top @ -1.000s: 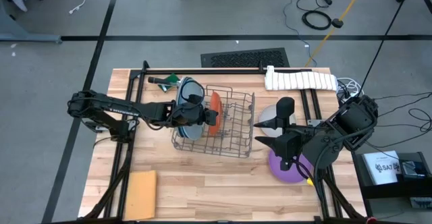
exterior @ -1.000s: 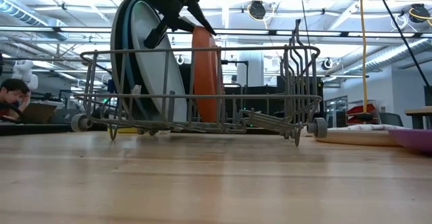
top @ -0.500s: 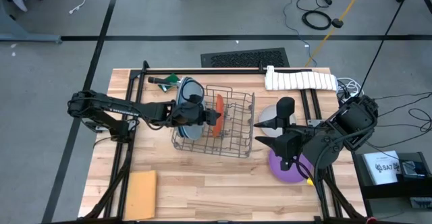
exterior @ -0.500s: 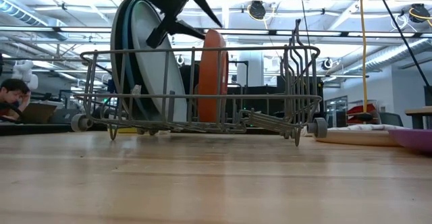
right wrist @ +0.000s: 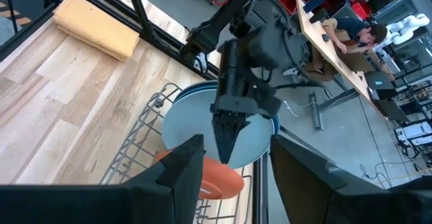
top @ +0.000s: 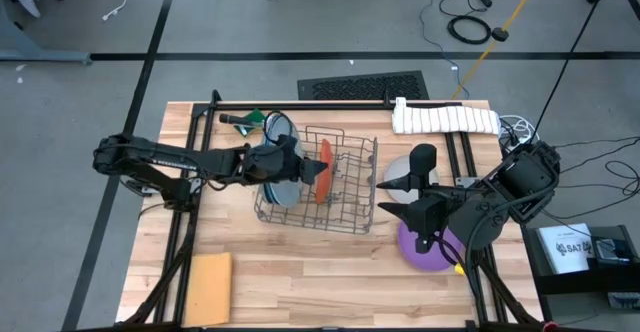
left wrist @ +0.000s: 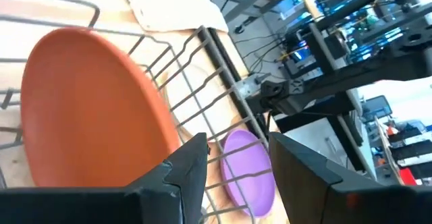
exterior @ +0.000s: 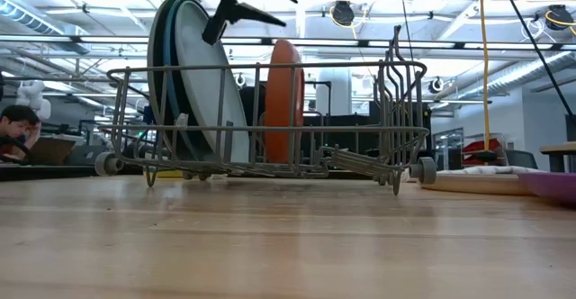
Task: Sort dishes
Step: Put the orange plate into the green dish rack, then put the purple plate into the green dish rack
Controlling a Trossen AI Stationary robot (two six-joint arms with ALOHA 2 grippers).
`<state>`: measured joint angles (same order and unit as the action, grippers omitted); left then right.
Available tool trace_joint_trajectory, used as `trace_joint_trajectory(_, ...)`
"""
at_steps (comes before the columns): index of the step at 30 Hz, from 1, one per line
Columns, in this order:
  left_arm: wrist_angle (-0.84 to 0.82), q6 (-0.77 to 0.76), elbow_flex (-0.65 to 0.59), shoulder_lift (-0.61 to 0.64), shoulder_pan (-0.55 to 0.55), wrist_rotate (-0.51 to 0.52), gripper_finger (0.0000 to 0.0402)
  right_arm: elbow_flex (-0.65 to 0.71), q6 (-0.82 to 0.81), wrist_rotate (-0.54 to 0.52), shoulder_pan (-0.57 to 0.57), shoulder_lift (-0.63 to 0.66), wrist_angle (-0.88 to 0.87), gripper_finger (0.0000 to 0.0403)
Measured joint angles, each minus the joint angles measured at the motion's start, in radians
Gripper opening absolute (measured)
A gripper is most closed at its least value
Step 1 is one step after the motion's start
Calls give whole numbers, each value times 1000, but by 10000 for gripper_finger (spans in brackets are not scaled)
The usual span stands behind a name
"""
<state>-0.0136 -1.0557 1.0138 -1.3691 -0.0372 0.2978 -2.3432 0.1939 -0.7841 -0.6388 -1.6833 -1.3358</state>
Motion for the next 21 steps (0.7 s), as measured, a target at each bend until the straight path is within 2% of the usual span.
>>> trace_joint_trajectory(10,-2,67,0,92,0,20,160,0,-63,8,-2,0,-14,164)
trace_joint_trajectory(13,29,146,0,142,0,11,160,0,-162,68,-4,0,-96,164)
trace_joint_trajectory(16,77,232,0,199,-8,-12,160,28,-336,107,-5,-2,-221,164)
trace_joint_trajectory(18,104,297,0,241,-16,-21,160,82,-432,123,-5,0,-229,164)
trace_joint_trajectory(21,135,387,1,301,-25,-36,160,177,-495,226,-9,7,-207,164)
